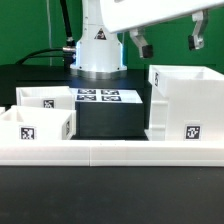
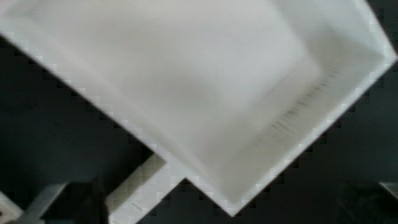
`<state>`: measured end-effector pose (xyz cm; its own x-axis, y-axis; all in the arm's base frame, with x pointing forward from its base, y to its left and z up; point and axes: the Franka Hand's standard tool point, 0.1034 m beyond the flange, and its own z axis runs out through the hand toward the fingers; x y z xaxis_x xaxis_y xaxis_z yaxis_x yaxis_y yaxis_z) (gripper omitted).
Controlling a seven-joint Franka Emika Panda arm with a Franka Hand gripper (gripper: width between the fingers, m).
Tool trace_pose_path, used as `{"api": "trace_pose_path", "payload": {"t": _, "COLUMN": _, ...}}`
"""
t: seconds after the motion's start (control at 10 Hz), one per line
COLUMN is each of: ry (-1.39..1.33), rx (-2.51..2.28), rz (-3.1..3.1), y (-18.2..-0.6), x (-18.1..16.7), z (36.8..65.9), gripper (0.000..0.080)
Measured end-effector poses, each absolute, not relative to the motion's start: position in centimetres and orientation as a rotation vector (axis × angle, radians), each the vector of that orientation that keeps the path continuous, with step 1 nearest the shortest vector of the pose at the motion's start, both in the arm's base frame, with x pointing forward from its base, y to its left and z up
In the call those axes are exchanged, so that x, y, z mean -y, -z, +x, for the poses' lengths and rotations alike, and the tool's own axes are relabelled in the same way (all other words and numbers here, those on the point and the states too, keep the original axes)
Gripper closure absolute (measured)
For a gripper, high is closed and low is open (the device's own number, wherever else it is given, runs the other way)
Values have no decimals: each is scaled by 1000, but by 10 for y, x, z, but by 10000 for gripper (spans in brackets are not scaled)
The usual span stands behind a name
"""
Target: Assemble drawer
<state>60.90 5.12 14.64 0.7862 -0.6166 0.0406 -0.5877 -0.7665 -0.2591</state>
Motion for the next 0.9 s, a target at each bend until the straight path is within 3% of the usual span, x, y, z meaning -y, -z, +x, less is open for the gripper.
{"api": "trace_pose_path", "payload": {"t": 0.3, "ry": 244, "rx": -361, "rz": -2955, "y": -134, "x": -3, "z": 599, "gripper": 151}}
{"api": "trace_pose_path", "payload": {"t": 0.6, "ry": 232, "rx": -406, "rz": -2956, "y": -105, "x": 66, "z": 590, "gripper": 151}}
{"api": "trace_pose_path", "payload": {"t": 0.9, "ry": 227, "rx": -432, "rz": -2949, "y": -105, "x": 60, "z": 590, "gripper": 151}}
